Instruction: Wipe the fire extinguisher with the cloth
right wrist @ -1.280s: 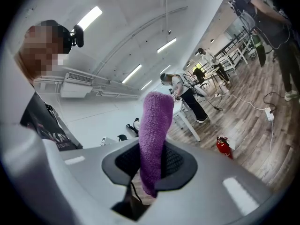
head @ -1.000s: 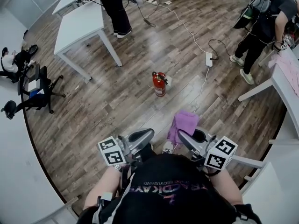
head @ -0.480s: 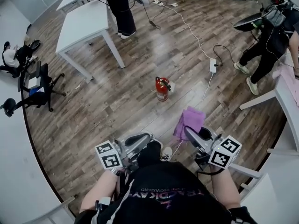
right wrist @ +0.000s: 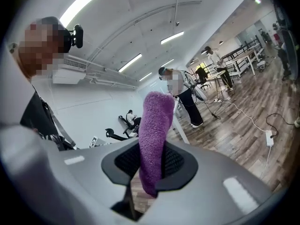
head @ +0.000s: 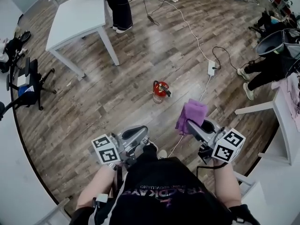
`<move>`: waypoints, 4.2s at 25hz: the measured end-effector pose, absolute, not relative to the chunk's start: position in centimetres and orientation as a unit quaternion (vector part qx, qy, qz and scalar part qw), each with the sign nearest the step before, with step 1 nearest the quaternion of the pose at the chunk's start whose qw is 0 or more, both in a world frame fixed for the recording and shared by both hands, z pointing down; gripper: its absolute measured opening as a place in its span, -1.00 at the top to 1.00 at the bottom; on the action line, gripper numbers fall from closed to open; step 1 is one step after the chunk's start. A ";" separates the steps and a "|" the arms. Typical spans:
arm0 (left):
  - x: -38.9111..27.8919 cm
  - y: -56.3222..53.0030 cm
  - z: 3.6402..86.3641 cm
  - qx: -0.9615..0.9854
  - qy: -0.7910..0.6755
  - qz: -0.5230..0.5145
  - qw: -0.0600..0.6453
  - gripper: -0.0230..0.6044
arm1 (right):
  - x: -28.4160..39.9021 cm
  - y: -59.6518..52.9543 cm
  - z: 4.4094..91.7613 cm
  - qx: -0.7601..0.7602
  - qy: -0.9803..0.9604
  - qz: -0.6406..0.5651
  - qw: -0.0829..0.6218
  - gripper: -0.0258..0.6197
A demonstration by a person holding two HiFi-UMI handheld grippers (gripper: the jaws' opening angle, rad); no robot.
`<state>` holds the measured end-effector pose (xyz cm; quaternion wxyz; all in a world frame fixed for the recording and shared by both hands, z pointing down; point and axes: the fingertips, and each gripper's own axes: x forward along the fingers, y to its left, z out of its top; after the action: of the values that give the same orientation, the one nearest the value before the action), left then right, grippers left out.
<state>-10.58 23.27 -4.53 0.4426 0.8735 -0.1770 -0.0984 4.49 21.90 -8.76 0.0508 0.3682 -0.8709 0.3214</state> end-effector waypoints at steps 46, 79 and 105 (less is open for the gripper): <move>-7.2 0.1 31.4 0.824 -0.378 -0.047 0.420 0.94 | 6.9 -9.7 31.7 -0.194 -0.857 0.308 0.365 0.68; -10.6 -5.4 53.8 0.867 -0.368 -0.063 0.329 0.94 | 0.9 -10.3 61.4 -0.314 -0.771 0.446 0.329 0.70; -11.1 -2.1 53.7 0.862 -0.389 -0.034 0.323 0.94 | 1.5 -10.8 75.1 -0.132 -0.813 0.502 0.265 0.69</move>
<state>-11.15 -2.10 53.69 0.3232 0.8619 -0.3892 -0.0341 1.53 -10.75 75.07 0.2648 -0.1317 -0.8130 0.5015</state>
